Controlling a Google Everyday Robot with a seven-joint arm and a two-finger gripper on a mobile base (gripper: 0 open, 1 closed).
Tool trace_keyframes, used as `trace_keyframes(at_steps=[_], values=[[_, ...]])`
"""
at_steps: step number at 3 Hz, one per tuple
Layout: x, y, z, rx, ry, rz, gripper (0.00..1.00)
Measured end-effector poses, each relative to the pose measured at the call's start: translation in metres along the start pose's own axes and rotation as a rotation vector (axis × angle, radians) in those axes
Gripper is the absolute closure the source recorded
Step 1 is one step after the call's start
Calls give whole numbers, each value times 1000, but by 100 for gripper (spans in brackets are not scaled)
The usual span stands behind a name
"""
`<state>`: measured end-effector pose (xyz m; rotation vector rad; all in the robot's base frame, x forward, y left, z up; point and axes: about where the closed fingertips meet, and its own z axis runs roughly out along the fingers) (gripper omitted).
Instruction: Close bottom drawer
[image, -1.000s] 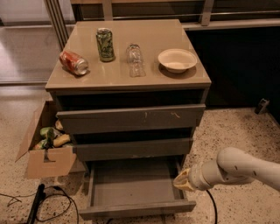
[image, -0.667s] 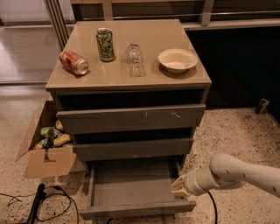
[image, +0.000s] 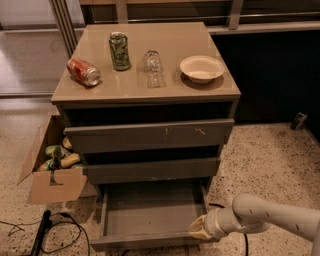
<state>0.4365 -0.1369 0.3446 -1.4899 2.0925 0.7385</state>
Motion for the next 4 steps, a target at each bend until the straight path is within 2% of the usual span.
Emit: trace_keyframes(at_steps=[1,3,4], values=[[9,14,42,-43,-46,25,100],[14,13,51,-54,-40,34,100],[29,11,63,-79,-8,43,100]])
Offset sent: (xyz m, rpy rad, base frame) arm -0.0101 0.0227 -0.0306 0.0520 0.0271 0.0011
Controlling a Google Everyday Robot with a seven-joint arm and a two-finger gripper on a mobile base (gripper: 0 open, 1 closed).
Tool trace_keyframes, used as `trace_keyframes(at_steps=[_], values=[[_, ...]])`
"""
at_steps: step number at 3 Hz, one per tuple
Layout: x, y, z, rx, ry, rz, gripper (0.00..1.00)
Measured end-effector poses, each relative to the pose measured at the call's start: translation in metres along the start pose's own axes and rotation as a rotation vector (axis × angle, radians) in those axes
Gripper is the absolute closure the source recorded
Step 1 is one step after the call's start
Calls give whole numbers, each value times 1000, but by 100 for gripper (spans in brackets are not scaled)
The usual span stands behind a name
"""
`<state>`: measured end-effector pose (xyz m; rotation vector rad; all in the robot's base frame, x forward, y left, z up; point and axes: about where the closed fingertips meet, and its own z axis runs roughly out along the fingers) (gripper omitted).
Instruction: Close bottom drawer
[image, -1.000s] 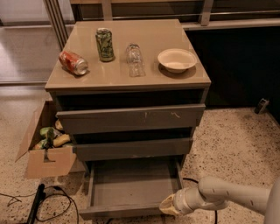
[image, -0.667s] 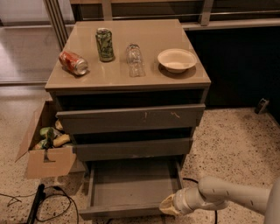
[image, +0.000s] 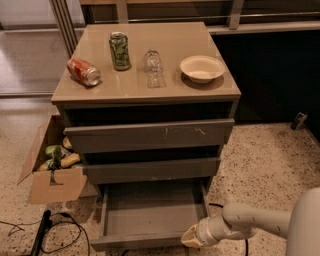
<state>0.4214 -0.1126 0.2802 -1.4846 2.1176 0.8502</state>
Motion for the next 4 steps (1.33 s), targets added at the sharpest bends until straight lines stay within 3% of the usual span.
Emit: trace_keyframes(at_steps=[2,4], values=[[37,-8,28,-24,62,12,100],[52,-14,66,-49,67,24,100]])
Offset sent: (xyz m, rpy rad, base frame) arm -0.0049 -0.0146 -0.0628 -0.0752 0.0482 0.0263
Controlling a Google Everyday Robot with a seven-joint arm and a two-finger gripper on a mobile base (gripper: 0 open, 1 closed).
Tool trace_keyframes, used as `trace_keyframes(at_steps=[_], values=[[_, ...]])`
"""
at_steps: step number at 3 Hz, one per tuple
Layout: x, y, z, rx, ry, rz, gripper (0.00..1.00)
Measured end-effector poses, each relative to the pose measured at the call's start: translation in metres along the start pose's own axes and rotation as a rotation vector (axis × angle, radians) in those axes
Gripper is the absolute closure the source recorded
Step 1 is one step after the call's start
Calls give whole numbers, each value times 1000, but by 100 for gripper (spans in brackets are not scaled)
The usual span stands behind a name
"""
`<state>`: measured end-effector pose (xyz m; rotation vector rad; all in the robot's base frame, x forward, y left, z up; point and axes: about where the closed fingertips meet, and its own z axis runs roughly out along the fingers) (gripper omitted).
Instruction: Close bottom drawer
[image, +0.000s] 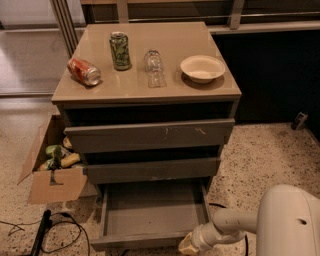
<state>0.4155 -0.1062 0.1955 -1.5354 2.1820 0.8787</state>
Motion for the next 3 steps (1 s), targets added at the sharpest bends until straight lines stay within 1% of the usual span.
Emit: trace_keyframes(at_steps=[1,3], values=[[0,0,3,-3,0,1,83],[0,0,3,-3,0,1,36]])
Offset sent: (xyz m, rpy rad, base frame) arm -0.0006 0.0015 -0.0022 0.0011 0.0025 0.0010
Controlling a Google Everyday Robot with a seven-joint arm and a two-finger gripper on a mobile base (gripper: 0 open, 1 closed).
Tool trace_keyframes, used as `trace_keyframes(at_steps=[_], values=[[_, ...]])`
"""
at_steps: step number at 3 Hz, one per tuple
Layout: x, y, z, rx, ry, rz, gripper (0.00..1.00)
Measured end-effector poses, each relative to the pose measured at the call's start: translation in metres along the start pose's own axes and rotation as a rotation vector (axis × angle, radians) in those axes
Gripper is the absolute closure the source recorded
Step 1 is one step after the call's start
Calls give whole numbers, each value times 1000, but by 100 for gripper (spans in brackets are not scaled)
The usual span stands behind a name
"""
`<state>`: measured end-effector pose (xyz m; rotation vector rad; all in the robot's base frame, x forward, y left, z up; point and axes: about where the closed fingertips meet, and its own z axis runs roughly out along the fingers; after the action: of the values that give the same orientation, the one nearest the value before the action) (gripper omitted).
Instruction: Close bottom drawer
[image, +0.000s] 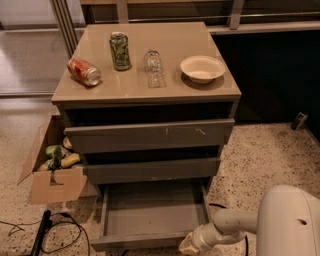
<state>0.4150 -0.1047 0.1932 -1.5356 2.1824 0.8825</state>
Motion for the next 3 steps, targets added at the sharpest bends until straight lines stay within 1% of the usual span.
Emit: trace_keyframes(at_steps=[1,2,3], values=[[-2,-10,4,12,4,20,13],[-10,-26,8,21,5,25,0],[-30,-57,2,53,11,6,0]])
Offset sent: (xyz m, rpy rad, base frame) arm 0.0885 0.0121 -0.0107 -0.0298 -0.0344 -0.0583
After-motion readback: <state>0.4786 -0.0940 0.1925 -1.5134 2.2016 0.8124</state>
